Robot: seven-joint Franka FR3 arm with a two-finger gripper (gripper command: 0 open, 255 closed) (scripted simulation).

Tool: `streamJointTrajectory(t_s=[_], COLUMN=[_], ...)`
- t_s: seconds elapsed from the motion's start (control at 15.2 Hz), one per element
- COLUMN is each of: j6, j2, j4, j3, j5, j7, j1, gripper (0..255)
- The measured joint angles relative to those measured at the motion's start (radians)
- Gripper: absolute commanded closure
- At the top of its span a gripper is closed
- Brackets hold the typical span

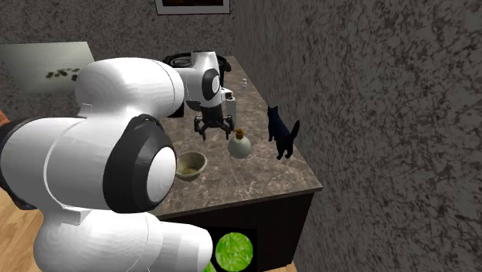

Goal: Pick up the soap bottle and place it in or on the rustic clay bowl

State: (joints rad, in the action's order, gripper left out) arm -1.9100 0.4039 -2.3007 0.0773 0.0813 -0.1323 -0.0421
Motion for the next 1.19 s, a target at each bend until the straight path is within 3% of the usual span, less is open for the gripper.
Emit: streamJointTrajectory(t_s=[0.59, 1.06, 1.19], j6=[-0.115, -0.131, -0.137], j2=[-0.346, -0.625, -0.666], j4=[0.239, 0.51, 0.545], j3=[0.023, 0.037, 0.04], j5=[0.009, 0.0, -0.002], j7=[-0.012, -0.031, -0.035], j1=[-0.013, -0.031, -0.036], gripper=[0, 0, 0])
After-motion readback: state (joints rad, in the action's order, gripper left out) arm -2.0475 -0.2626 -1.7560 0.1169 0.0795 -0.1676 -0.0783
